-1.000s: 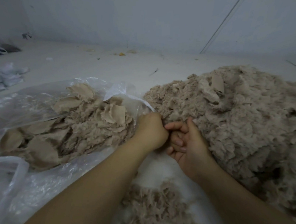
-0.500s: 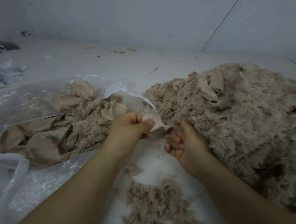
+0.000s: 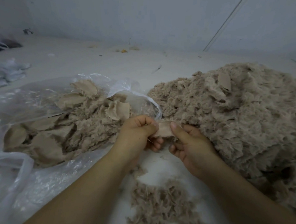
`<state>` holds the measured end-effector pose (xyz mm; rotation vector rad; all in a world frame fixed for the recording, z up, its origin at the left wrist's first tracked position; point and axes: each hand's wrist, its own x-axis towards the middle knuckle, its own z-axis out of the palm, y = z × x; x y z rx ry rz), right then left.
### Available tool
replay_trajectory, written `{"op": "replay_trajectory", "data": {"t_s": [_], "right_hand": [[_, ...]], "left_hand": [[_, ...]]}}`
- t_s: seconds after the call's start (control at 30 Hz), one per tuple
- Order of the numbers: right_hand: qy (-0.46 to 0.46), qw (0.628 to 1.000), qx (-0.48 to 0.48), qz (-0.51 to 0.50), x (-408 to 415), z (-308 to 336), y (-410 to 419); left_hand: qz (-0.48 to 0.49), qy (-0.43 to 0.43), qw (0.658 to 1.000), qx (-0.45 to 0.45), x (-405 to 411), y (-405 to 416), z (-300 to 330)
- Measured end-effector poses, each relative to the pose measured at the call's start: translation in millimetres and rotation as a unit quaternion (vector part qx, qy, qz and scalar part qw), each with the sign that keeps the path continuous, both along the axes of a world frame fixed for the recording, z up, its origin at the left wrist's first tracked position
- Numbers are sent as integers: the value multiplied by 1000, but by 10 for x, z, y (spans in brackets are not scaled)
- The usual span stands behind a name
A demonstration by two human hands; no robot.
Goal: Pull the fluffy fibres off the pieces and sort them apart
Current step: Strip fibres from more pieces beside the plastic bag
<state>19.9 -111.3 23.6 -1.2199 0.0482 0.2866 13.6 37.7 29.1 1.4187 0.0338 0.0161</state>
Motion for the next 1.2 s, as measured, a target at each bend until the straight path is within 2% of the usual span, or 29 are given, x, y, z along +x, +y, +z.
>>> {"op": "replay_trajectory", "data": {"t_s": [0.13,0.33,0.73,0.8,0.9,0.97,1.2], "right_hand": [[-27,999,-19,31,-9,15,9],[-32,999,-27,26,-3,-5,12],[-24,999,11,18,-14,-8,8],[-43,998,-8,44,-21,-14,-25],[-112,981,-83,137,-51,1,-68],[-113,976,-83,166,-44,6,-97],[-37,994,-42,95,-2,1,-46]], "left_hand": [[-54,-8,998,43,-11,16,39],[77,-49,995,35,11,6,16],[153,-57,987,10,49,46,-7],[169,-49,984,-8,69,114,6],[158,-54,986,7,58,119,29],[139,-65,988,11,35,78,30],[81,-69,994,-17,4,16,39]]}}
